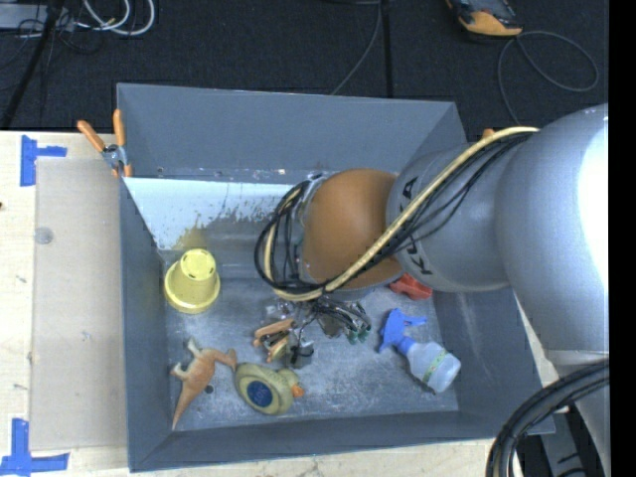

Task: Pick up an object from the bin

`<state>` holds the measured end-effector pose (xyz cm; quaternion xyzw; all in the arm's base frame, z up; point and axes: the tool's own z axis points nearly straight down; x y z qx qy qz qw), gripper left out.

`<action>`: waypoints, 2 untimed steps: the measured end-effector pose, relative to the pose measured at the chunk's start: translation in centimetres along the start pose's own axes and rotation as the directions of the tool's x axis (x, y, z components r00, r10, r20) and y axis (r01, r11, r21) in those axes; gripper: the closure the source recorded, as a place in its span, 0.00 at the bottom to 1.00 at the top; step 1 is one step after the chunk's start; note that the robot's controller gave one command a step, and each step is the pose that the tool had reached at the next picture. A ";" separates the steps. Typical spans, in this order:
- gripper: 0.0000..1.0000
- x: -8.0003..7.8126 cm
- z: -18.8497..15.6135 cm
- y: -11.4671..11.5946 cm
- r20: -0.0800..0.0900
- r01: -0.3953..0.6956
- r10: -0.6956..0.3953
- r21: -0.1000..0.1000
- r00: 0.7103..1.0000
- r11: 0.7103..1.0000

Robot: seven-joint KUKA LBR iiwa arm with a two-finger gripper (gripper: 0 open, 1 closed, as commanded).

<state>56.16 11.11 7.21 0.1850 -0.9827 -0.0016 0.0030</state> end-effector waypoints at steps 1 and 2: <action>1.00 0.0 0.0 0.0 0.000 0.000 0.000 0.000 1.000 1.000; 1.00 -2.8 -9.9 0.4 0.000 -0.012 0.012 -0.001 1.000 1.000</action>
Offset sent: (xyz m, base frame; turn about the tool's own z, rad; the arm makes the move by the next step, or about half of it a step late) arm 0.0251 0.0142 0.0993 0.0112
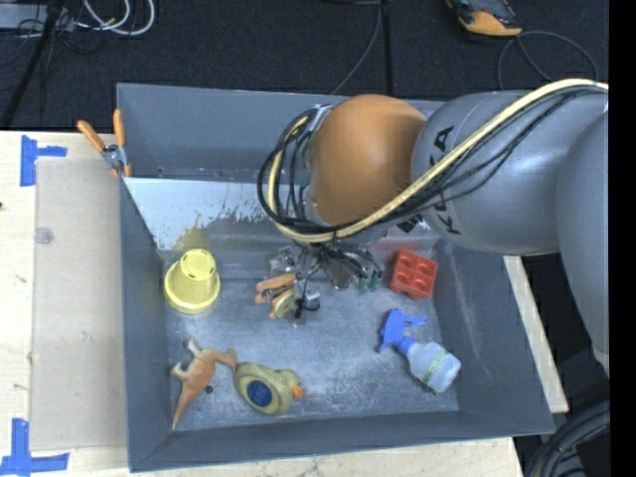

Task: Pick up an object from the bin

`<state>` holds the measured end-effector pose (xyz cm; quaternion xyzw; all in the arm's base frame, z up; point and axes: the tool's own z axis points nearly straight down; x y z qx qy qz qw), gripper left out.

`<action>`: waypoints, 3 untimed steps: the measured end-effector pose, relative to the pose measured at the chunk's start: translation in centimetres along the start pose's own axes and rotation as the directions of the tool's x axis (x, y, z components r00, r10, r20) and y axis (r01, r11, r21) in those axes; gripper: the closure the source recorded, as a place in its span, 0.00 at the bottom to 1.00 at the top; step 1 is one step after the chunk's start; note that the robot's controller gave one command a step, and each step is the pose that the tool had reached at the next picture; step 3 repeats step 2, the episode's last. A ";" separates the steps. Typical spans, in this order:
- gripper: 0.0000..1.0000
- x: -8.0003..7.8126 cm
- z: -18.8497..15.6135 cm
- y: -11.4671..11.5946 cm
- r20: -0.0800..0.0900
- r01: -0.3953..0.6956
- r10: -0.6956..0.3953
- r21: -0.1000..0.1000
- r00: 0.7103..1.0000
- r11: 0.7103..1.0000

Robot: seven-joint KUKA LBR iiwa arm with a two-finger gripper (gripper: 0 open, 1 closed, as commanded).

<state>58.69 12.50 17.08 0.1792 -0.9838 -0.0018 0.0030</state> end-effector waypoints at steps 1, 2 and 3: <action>1.00 0.0 0.0 0.0 0.000 -0.001 0.001 0.000 1.000 1.000; 1.00 0.4 -9.2 -0.8 0.001 -0.056 0.056 0.000 0.998 0.998; 1.00 0.4 -9.2 -0.8 0.001 -0.056 0.056 0.000 0.998 0.998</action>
Offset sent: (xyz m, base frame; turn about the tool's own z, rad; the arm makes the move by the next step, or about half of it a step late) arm -0.0004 -0.0098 0.0922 0.0575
